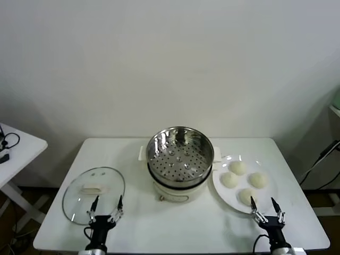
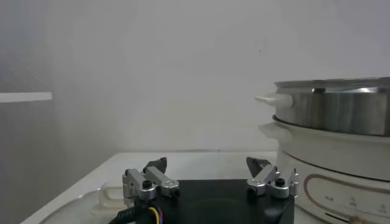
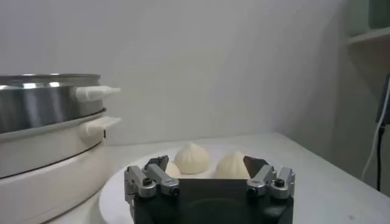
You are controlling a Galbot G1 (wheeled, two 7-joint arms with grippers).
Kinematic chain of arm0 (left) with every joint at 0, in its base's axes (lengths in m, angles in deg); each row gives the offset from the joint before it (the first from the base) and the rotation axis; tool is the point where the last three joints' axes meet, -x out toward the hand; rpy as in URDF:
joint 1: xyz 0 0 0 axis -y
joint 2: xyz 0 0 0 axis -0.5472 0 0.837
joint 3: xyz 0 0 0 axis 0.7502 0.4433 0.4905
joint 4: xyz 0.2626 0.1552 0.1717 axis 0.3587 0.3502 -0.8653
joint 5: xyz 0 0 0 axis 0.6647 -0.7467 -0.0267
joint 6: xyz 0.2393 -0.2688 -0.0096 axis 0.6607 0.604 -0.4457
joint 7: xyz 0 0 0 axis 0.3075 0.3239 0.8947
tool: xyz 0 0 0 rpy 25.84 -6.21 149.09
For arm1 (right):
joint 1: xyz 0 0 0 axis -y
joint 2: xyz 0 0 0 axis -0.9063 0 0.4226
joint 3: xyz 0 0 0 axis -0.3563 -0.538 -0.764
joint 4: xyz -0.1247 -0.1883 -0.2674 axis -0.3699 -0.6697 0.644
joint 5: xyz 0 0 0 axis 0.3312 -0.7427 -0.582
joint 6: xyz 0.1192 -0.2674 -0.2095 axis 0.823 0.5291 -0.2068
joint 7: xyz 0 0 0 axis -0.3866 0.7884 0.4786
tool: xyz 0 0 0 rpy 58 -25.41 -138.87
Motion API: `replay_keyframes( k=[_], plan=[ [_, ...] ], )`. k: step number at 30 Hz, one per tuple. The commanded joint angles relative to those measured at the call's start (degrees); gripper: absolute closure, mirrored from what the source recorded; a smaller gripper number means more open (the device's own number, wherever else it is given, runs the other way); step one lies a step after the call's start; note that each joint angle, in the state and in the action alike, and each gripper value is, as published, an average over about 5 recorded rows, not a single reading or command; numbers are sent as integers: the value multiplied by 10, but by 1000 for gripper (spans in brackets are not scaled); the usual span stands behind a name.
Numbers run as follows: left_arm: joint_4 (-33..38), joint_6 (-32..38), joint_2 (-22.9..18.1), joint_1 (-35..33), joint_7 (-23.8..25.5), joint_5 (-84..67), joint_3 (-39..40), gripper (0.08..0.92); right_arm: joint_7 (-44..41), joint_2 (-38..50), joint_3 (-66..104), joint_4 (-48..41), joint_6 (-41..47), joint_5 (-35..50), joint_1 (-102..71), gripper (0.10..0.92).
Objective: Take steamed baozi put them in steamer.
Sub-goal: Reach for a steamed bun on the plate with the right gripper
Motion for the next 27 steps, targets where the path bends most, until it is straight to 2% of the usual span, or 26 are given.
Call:
replay_keyframes(
  k=[1, 5, 10, 13, 17, 22, 27],
  plan=[
    [1, 0, 0, 0, 0, 0, 0, 177, 9, 40, 24, 75, 133, 23, 53, 203],
    [2, 1, 1, 0, 0, 0, 0, 177, 7, 83, 23, 71, 204, 46, 142, 203],
    [3, 2, 4, 0, 1, 0, 1, 177, -15, 168, -26, 11, 296, 44, 268, 203],
    [4, 3, 5, 0, 2, 1, 2, 177, -92, 249, -83, -34, 348, 20, 342, 203],
    [2, 4, 7, 1, 4, 3, 4, 177, -240, 367, -209, -90, 395, -41, 453, 203],
    [-2, 6, 8, 3, 7, 6, 4, 177, -440, 444, -457, -188, 302, -158, 668, 203],
    [-6, 10, 9, 3, 9, 8, 3, 177, -584, 422, -778, -315, 168, -249, 950, 203]
  ],
)
